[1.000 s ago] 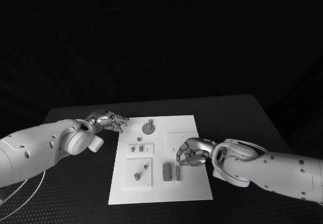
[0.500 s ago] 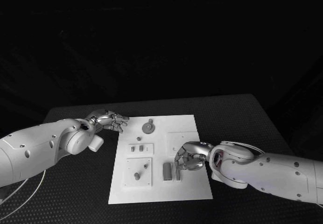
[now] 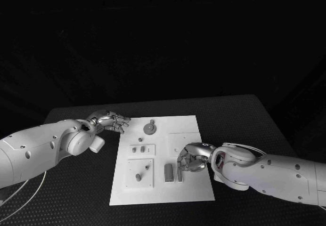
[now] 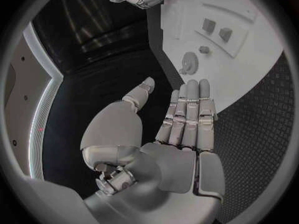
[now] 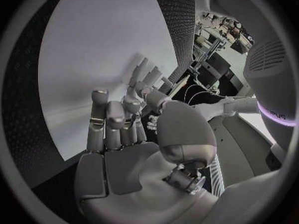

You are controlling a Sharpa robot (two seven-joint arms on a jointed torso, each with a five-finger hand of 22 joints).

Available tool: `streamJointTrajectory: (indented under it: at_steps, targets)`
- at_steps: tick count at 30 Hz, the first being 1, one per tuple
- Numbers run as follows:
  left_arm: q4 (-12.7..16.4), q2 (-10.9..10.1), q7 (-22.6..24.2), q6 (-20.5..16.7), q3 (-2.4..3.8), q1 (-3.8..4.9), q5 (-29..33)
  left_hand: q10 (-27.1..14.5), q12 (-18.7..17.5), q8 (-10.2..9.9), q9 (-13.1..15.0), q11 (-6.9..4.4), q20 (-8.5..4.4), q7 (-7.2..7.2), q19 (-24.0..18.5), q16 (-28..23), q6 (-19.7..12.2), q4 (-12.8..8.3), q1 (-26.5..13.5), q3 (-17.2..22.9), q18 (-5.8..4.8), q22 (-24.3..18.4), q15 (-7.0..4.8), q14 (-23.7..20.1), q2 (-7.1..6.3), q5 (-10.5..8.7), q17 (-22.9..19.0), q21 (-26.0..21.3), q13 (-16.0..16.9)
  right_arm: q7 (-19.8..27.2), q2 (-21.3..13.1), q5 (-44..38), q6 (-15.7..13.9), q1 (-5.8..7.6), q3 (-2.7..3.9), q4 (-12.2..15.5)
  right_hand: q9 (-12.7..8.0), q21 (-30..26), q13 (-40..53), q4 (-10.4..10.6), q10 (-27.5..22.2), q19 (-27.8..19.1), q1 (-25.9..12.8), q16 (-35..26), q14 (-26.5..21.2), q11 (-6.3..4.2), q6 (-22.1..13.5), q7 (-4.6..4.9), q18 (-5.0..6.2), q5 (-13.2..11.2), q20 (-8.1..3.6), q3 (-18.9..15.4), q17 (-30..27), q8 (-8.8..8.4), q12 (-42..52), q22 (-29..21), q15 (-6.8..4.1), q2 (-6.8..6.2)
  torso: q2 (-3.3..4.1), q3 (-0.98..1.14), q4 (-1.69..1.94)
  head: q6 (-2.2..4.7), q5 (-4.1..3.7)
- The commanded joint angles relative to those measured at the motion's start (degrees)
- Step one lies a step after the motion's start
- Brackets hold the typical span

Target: Assemble the parts on the task board

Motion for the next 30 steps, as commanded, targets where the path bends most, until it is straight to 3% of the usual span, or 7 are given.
streamJointTrajectory:
  at_steps: [1, 11, 16, 21, 30]
  targets:
    - [0.08, 0.1, 0.34, 0.8, 0.02, 0.05, -0.11, -0.37, 0.07, 0.23, -0.09, -0.14, 0.21, -0.03, -0.36, -0.4, -0.29, 0.32, -0.22, -0.03, 0.67, 0.02, 0.03, -0.23, 0.52, -0.2, 0.08, -0.23, 0.08, -0.21, 0.11, -1.08, 0.21, -0.08, -0.02, 0.01, -0.05, -0.18, -0.06, 0.31, -0.34, -0.22, -0.04, -0.2, -0.45, -0.01, -0.62, 0.74, 1.53, 0.11, 0.05, 0.01, 0.01, -0.35, -0.31, 0.81, -0.08, -0.16, -0.01, 0.0, 0.0, 0.0, 0.0]
    - [0.08, 0.12, 0.33, 0.81, 0.01, 0.05, -0.11, -0.38, 0.07, 0.23, -0.09, -0.14, 0.21, -0.03, -0.38, -0.4, -0.3, 0.31, -0.22, -0.04, 0.68, 0.02, 0.03, -0.23, 0.53, -0.2, 0.08, -0.24, 0.08, -0.79, 0.72, -1.1, 1.63, -0.35, -0.02, -0.21, -0.09, -0.19, 0.0, 0.63, -0.32, -0.16, -0.15, -0.17, -0.41, -0.02, -0.55, 0.73, 1.54, 0.11, 0.03, -0.06, 0.03, -0.33, -0.26, 0.82, -0.08, -0.52, 0.0, -0.03, 0.0, -0.1, 0.08]
    - [0.1, 0.08, 0.3, 0.8, 0.01, 0.05, -0.11, -0.38, 0.07, 0.23, -0.1, -0.14, 0.2, -0.03, -0.38, -0.4, -0.31, 0.31, -0.22, -0.04, 0.68, 0.02, 0.03, -0.23, 0.54, -0.2, 0.09, -0.24, 0.08, -2.05, 1.08, -2.68, 1.12, -0.6, -0.02, -0.45, 0.03, 0.02, 0.13, 0.72, 0.15, 0.11, 0.45, 0.1, -0.05, -0.42, 0.76, 0.3, 1.54, 0.11, -0.14, 0.18, 0.14, 0.32, 0.08, 0.94, -0.32, 0.08, -0.02, -0.01, 0.02, -0.18, 0.1]
    - [0.11, 0.07, 0.28, 0.82, 0.0, 0.05, -0.11, -0.38, 0.07, 0.23, -0.1, -0.14, 0.2, -0.03, -0.38, -0.41, -0.31, 0.3, -0.21, -0.04, 0.68, 0.02, 0.03, -0.23, 0.54, -0.2, 0.09, -0.24, 0.08, -2.83, 1.38, -5.65, 0.57, -1.04, -0.02, -0.52, 0.43, 0.43, 0.19, -1.5, 0.75, 0.47, 2.01, 0.38, 0.5, -1.38, 3.28, -0.7, 1.54, 0.11, -0.29, 0.08, 0.18, 1.7, 0.41, 1.07, -1.08, 1.26, -0.01, 0.0, 0.0, -0.25, 0.16]
    - [0.11, 0.0, 0.19, 0.93, -0.02, 0.05, -0.11, -0.38, 0.07, 0.24, -0.1, -0.14, 0.2, -0.03, -0.39, -0.41, -0.32, 0.28, -0.2, -0.05, 0.69, 0.02, 0.02, -0.24, 0.52, -0.2, 0.1, -0.24, 0.09, -2.75, 1.5, -15.41, -1.52, -1.71, -0.02, -0.52, 0.86, 0.64, 0.22, -2.85, 1.29, 0.95, 3.01, 0.6, 1.07, -1.77, 4.32, -1.08, 1.54, 0.11, -0.41, 0.06, 0.34, 2.46, 0.61, 1.01, -1.42, 1.12, -0.01, 0.01, 0.02, -0.32, 0.16]
